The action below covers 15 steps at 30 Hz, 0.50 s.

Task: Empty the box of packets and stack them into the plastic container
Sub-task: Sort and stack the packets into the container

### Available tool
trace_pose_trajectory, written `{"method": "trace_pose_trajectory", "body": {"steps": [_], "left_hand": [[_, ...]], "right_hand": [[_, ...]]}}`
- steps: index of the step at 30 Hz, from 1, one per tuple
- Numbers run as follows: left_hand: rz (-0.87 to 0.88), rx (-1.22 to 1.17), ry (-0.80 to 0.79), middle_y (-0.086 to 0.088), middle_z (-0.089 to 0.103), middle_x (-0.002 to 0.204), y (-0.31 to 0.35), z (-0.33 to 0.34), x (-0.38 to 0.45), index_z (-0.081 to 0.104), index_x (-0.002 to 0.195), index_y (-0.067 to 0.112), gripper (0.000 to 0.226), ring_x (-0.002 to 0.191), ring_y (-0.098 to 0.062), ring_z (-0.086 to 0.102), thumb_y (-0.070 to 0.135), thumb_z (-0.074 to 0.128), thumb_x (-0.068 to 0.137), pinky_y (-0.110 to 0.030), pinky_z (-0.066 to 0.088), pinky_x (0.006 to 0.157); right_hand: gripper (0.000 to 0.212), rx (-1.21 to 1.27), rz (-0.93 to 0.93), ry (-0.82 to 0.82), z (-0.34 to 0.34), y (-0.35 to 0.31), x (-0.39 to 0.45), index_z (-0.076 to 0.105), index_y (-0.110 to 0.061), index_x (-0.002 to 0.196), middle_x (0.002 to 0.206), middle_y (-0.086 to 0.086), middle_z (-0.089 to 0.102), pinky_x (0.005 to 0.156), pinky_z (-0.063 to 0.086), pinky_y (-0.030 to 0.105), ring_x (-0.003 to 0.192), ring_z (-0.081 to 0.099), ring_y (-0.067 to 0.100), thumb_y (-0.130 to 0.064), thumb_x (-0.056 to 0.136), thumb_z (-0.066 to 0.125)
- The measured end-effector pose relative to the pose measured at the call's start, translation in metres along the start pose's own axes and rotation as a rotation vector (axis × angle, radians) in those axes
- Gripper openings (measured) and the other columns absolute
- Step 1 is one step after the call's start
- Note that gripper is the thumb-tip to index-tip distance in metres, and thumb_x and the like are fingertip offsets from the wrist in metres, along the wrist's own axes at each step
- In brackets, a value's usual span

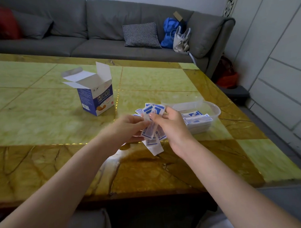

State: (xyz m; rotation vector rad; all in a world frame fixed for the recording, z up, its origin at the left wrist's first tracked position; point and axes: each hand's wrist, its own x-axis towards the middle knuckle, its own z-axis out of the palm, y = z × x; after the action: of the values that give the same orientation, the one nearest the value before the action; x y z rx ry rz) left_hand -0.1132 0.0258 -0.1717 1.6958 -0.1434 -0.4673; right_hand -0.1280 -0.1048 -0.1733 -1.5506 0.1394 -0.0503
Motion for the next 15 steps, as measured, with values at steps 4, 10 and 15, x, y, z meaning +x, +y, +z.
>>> {"method": "trace_pose_trajectory", "body": {"steps": [4, 10, 15], "left_hand": [[0.052, 0.237, -0.016, 0.003, 0.065, 0.102, 0.006, -0.008, -0.001, 0.063, 0.109, 0.016, 0.023, 0.095, -0.013, 0.058, 0.019, 0.044, 0.096, -0.026, 0.046, 0.085], [0.203, 0.896, 0.212, -0.005, 0.061, 0.119, -0.001, -0.05, 0.001, 0.062, 0.117, 0.02, 0.028, 0.103, -0.019, 0.056, 0.012, 0.05, 0.092, -0.03, 0.044, 0.088], [0.073, 1.244, -0.02, 0.0, 0.029, 0.149, -0.02, -0.053, 0.003, 0.037, 0.136, 0.038, 0.048, 0.134, -0.024, 0.032, 0.022, 0.051, 0.092, -0.034, 0.023, 0.11]], "right_hand": [[0.024, -0.136, -0.07, -0.127, 0.01, -0.002, -0.001, 0.046, -0.011, 0.12, 0.107, 0.006, 0.062, 0.084, 0.052, 0.037, 0.093, 0.061, 0.018, -0.009, 0.096, 0.044], [0.016, -0.945, -0.542, -0.116, -0.007, -0.013, 0.005, 0.05, -0.005, 0.109, 0.091, 0.008, 0.061, 0.057, 0.043, 0.029, 0.068, 0.052, 0.017, -0.01, 0.096, 0.042], [0.016, -1.302, -0.402, -0.341, -0.005, 0.018, 0.002, 0.052, -0.01, 0.104, 0.108, 0.009, 0.054, 0.079, 0.043, 0.037, 0.102, 0.052, 0.028, -0.008, 0.093, 0.04]]}}
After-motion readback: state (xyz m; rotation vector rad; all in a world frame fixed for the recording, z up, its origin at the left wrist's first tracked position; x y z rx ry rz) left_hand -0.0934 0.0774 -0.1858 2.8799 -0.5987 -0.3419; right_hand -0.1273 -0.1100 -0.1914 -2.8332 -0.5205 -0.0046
